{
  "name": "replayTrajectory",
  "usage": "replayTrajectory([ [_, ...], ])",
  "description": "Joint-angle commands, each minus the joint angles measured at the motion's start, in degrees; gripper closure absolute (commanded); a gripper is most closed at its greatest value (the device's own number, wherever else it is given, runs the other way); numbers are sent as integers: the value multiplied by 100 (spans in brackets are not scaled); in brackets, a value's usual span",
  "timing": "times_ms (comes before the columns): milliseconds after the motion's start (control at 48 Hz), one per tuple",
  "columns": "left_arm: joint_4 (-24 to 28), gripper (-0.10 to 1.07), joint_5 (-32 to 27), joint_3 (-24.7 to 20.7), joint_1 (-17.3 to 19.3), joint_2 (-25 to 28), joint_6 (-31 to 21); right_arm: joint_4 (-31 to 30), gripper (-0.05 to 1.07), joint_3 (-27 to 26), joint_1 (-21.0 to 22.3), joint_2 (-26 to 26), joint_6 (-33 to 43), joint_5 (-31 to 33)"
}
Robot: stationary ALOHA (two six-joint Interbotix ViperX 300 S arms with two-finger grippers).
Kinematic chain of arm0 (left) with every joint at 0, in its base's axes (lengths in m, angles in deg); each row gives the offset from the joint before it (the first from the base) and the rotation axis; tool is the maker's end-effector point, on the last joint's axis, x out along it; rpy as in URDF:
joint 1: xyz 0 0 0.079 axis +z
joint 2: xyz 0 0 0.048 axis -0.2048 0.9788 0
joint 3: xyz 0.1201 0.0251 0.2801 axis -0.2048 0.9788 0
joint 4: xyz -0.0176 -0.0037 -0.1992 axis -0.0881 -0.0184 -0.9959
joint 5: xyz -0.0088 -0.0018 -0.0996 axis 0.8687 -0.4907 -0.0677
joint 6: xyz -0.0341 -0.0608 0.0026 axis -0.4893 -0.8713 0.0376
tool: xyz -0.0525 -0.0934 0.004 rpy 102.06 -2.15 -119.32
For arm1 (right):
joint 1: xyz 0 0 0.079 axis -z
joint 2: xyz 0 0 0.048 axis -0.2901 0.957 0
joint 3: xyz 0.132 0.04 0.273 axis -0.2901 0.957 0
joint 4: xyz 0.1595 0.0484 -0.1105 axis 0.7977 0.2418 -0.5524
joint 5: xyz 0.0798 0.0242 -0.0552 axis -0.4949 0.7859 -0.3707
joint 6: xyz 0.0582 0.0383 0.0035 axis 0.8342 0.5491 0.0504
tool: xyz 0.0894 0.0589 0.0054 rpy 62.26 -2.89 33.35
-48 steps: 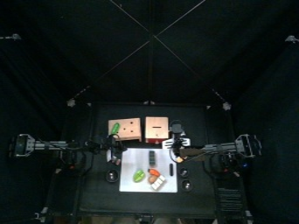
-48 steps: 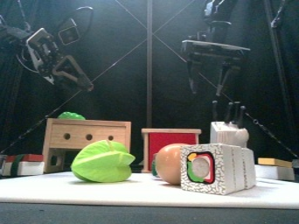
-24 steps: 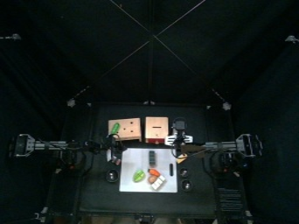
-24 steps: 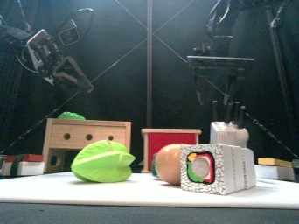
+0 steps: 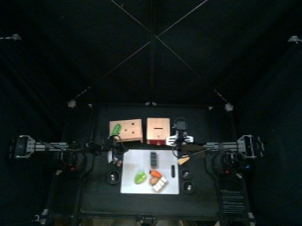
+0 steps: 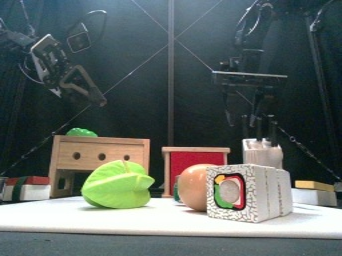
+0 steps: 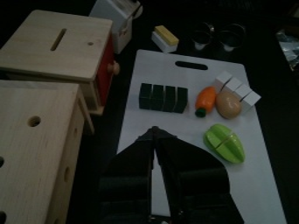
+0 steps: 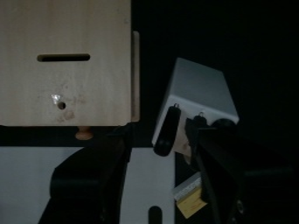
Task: Grab cleaver handle
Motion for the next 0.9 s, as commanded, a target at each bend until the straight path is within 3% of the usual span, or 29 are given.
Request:
replayTrajectory([
  [0,-9,50,9,-62,-9,0,9,26,22,-44,26,-53,18,-26],
  [229,0,50,9,-53,-9,9,9,26,35,-44,53,-62,9,-26],
  [604,-9,50,18,-53,-9,0,9,26,40,-26,167,-79,-79,-26],
  [875,-9,50,9,-53,-9,0,9,62,52,-26,167,-193,-97,-18],
])
